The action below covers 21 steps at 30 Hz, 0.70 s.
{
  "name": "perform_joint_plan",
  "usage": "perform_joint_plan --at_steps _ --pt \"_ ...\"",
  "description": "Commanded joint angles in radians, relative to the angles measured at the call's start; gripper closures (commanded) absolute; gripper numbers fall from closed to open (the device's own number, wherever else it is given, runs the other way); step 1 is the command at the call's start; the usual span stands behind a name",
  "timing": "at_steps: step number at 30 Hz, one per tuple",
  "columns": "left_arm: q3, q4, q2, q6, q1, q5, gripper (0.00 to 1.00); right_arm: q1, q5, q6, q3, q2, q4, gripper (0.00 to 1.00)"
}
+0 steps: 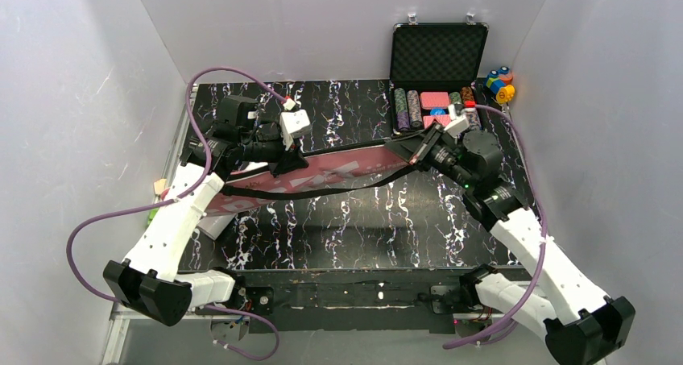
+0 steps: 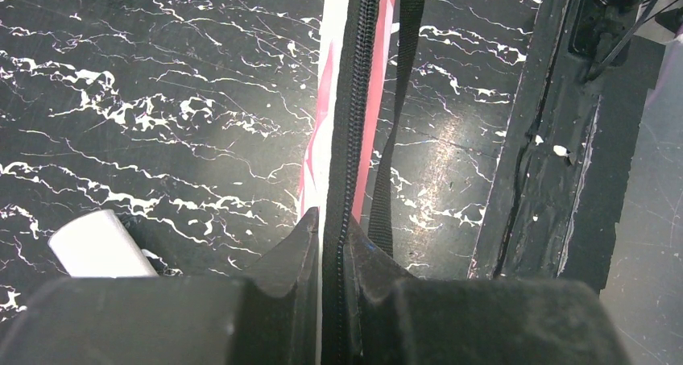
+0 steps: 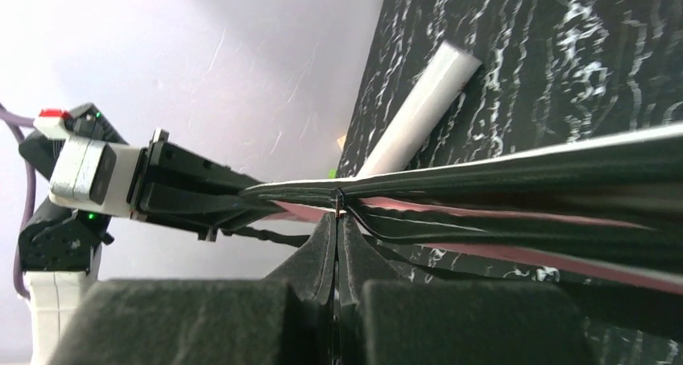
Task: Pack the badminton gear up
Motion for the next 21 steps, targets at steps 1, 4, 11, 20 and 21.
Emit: perform_joint_plan --at_steps 1,4,11,20,21 --pt "0.045 0.028 -0.046 0.007 0.004 0.034 1.00 -0.105 -0.013 -0.033 0.021 -0.078 -0.017 0.99" --pt "0.046 0.025 -0.048 0.010 0.004 0.035 1.00 -0.196 -0.059 -0.047 0.028 -0.115 -0.087 0.99" --pt "0.051 0.022 -0.048 0.011 0.004 0.037 1.00 -0.395 -0.146 -0.078 0.038 -0.152 -0.167 0.99" --pt "0.055 0.015 -0.048 0.022 0.004 0.038 1.00 -0.634 -0.247 -0.127 0.005 -0.164 -0.217 0.99" --pt "0.055 0.013 -0.050 0.023 0.003 0.038 1.00 -0.666 -0.272 -0.120 -0.003 -0.161 -0.210 0.99"
